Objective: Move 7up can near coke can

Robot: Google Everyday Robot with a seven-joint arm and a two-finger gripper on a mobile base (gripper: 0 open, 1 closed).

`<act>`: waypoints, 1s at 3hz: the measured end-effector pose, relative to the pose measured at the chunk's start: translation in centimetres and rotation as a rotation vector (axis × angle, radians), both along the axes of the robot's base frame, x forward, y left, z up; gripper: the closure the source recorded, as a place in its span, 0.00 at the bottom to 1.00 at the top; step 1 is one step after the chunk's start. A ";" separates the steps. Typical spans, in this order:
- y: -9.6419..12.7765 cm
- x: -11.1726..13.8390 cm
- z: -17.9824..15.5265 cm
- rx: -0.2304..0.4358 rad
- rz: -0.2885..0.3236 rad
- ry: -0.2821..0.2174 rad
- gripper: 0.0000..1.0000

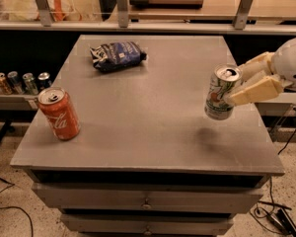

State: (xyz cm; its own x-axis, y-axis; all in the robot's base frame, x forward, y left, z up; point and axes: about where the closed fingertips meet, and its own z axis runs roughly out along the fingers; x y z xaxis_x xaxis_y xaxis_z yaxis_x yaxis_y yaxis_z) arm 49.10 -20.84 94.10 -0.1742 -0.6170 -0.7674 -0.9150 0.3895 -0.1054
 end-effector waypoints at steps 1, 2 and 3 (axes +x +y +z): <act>2.2 0.5 -0.2 0.028 0.075 0.016 1.00; 6.6 0.9 -0.1 0.060 0.206 0.034 1.00; 11.4 0.8 0.2 0.069 0.333 0.044 1.00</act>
Offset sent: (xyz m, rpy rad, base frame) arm 0.0136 0.1133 -0.0001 0.0984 0.0583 0.3624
